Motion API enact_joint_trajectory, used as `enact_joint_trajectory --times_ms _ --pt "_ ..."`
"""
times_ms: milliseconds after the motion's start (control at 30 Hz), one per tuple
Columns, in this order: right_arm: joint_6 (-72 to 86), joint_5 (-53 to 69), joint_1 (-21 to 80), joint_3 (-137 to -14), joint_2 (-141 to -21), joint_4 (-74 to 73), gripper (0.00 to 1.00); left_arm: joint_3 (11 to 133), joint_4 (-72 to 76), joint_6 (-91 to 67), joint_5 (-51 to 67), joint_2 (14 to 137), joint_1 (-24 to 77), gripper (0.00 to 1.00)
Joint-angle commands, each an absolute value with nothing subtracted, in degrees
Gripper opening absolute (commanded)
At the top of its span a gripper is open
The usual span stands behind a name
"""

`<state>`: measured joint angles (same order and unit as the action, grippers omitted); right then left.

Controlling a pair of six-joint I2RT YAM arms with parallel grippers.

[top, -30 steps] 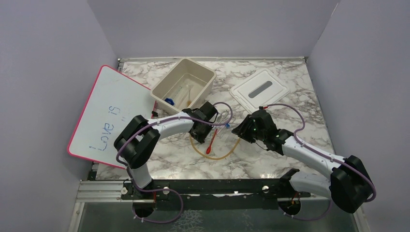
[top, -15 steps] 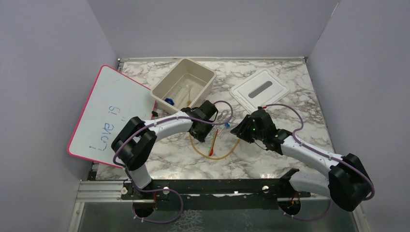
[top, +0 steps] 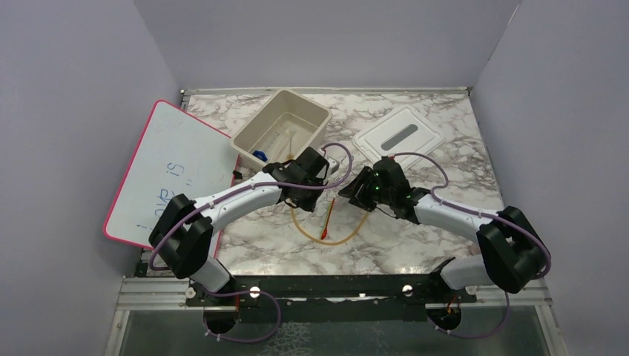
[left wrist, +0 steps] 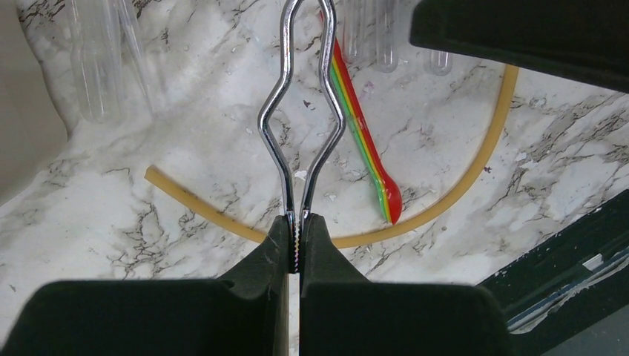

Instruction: Organize the chemistry lab equipment

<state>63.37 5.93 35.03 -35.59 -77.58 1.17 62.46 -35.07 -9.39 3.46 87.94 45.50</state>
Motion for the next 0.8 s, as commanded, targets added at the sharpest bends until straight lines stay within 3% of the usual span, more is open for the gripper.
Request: enact_joint_trajectory --times_ms 0,100,200,333,600,767 --pt "64.67 10.00 34.74 -39.16 -80.71 10.07 0.56 64.31 -34.54 -9.93 4.94 85.75 45.70 0.00" --pt "67.23 8.91 34.72 -40.01 -82.62 11.56 0.69 64.61 -34.46 -10.01 5.84 85.20 45.70 0.00" --pt "70.28 4.94 34.72 -41.59 -84.67 8.81 0.76 64.77 -34.49 -10.06 6.02 84.81 45.70 0.00" --pt "73.49 1.18 34.74 -41.14 -86.64 11.29 0.77 64.56 -34.52 -10.28 6.66 84.05 45.70 0.00" --pt "74.98 -1.55 34.72 -38.72 -88.64 24.64 0.57 64.16 -34.60 -10.55 7.41 83.28 45.70 0.00" --pt "75.49 -4.51 34.74 -38.68 -88.44 25.18 0.45 64.58 -34.98 -10.46 7.38 82.86 45.70 0.00"
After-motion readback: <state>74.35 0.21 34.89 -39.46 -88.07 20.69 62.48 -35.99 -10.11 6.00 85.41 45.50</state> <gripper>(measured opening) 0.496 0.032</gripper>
